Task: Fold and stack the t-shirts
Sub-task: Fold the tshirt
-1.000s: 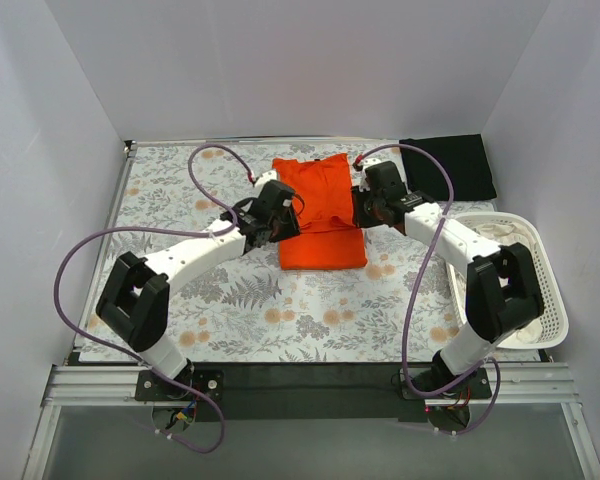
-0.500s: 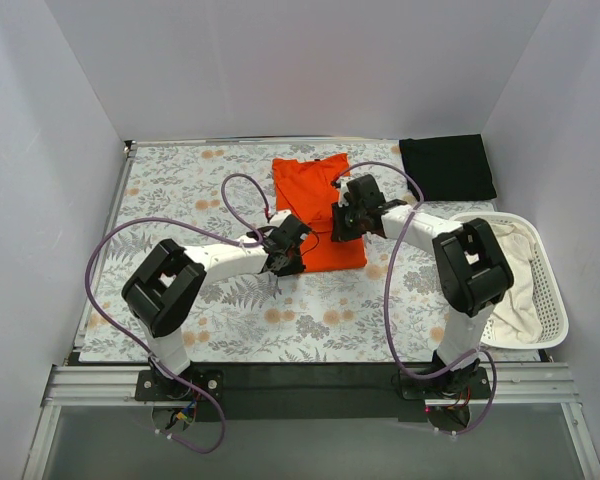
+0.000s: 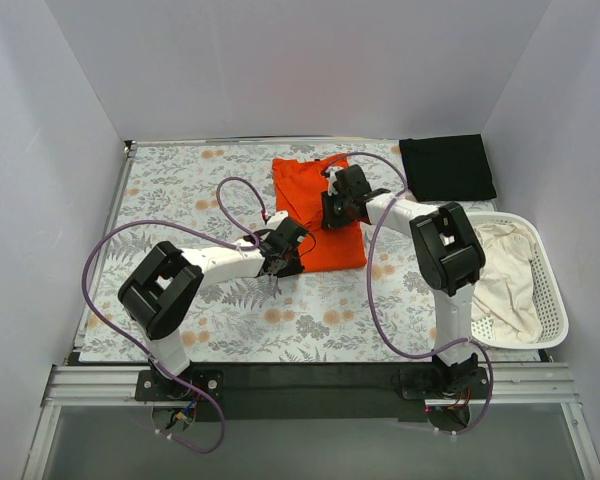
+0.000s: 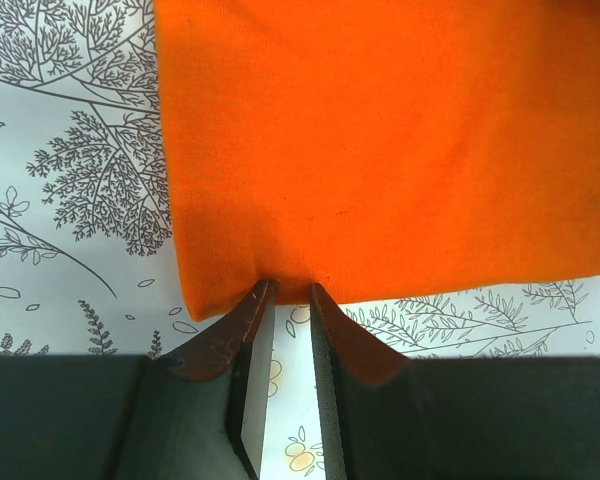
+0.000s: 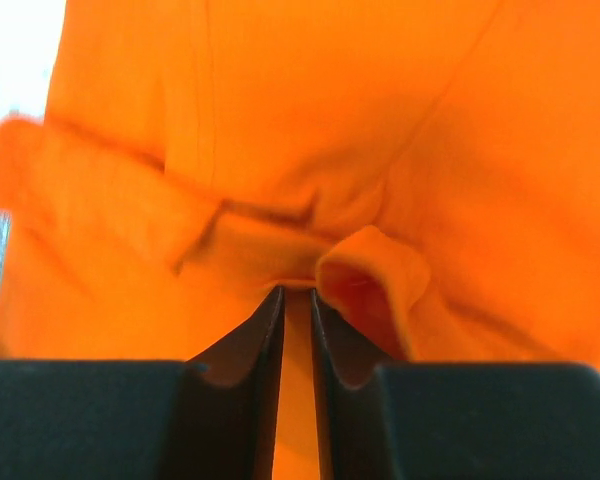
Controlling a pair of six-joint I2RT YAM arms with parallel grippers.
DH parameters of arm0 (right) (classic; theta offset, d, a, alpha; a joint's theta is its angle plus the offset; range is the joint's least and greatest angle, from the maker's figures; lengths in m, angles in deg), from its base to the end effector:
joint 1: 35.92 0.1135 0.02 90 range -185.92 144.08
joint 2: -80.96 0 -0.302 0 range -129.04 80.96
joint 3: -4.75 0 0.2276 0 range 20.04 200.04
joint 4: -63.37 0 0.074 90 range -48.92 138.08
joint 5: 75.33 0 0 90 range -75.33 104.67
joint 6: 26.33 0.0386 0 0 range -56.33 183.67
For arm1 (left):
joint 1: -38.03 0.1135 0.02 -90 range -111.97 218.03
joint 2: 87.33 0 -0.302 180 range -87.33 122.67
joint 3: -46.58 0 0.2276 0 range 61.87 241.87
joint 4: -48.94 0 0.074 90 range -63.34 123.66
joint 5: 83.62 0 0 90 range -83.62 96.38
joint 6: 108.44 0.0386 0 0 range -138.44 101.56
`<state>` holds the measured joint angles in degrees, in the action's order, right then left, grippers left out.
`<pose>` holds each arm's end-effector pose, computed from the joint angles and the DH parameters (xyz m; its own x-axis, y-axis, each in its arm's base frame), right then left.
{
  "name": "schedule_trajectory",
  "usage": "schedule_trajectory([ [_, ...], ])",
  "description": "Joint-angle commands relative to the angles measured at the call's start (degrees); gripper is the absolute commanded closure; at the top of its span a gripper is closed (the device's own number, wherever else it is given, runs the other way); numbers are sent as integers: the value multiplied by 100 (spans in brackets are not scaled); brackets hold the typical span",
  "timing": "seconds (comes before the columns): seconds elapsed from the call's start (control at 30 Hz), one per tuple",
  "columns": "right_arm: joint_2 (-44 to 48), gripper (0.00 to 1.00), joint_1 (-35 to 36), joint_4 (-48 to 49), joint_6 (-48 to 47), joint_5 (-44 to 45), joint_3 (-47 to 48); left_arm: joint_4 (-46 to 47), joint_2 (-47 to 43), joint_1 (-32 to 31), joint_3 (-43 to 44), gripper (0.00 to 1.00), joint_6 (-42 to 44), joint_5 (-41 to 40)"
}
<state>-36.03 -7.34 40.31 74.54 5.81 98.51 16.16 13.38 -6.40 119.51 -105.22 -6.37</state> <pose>0.3868 0.2175 0.2118 -0.7301 -0.1856 -0.6576 -0.4363 0.8673 0.2396 0.2433 -0.2266 0.2069 -0.6393 -0.7370 -0.2195 -0.5869 0.6521 -0.4799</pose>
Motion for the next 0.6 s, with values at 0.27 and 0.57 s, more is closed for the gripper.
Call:
schedule_trajectory([
  [0.27,-404,71,-335,-40,-454,403,1829,-404,-261,-40,-535,79,-172,396],
  [0.57,738,69,-695,56,-104,-885,644,-632,-1043,-31,-308,71,-155,379],
])
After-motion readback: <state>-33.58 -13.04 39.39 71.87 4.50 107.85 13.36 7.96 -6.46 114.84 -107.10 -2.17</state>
